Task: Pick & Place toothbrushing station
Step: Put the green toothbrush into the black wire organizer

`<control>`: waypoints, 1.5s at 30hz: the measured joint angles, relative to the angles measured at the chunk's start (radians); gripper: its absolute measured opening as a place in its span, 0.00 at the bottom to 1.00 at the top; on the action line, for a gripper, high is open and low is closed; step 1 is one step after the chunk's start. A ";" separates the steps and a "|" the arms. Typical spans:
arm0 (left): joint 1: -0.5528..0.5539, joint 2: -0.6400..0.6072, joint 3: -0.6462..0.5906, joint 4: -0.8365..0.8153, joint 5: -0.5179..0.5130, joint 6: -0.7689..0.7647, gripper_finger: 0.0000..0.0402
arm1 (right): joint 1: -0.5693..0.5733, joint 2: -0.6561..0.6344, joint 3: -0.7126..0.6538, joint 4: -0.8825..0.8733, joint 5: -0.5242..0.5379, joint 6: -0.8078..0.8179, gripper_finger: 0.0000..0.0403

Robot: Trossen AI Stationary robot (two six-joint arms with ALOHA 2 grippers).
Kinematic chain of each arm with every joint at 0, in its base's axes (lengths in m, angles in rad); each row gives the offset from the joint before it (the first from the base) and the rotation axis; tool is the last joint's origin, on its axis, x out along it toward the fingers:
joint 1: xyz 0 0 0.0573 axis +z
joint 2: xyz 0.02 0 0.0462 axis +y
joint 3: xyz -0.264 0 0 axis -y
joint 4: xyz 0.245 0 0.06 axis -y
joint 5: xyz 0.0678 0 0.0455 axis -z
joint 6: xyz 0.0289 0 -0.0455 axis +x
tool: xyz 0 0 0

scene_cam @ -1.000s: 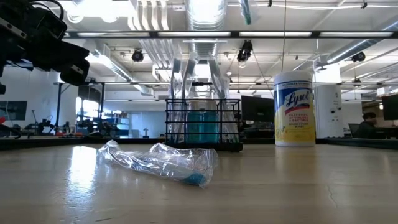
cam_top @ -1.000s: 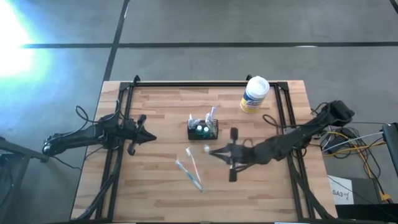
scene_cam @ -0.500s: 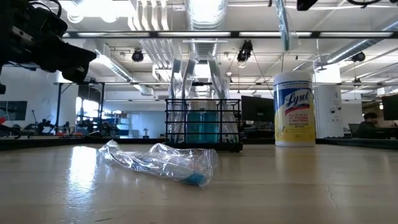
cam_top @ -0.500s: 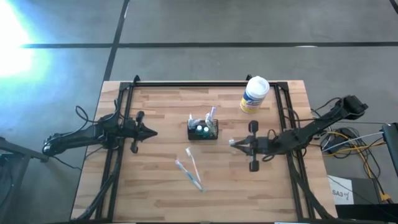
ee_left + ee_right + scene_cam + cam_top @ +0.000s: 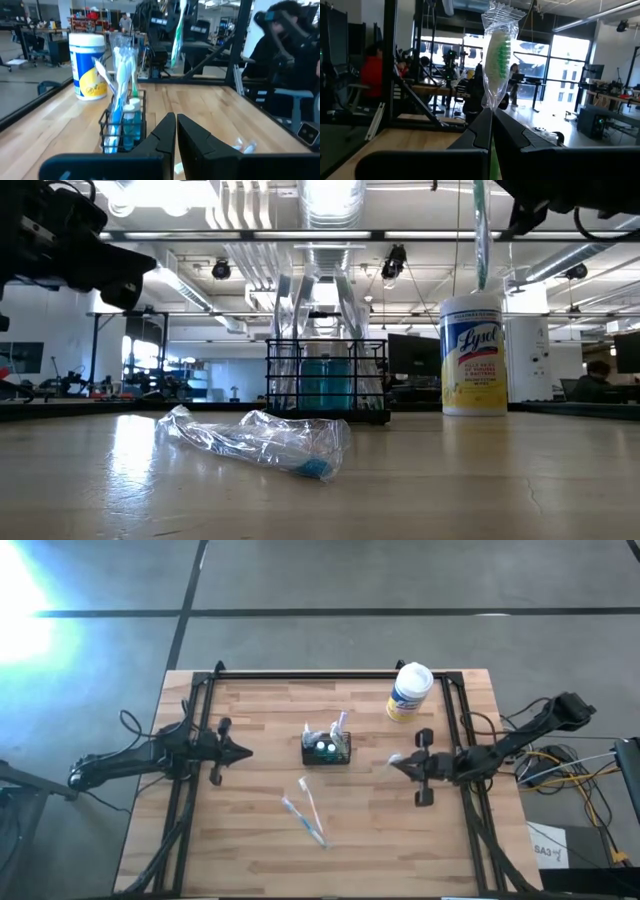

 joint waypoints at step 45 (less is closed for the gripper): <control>0.000 0.009 -0.017 0.048 -0.142 -0.030 0.05 | -0.018 -0.843 -0.188 -0.710 -0.068 0.031 0.02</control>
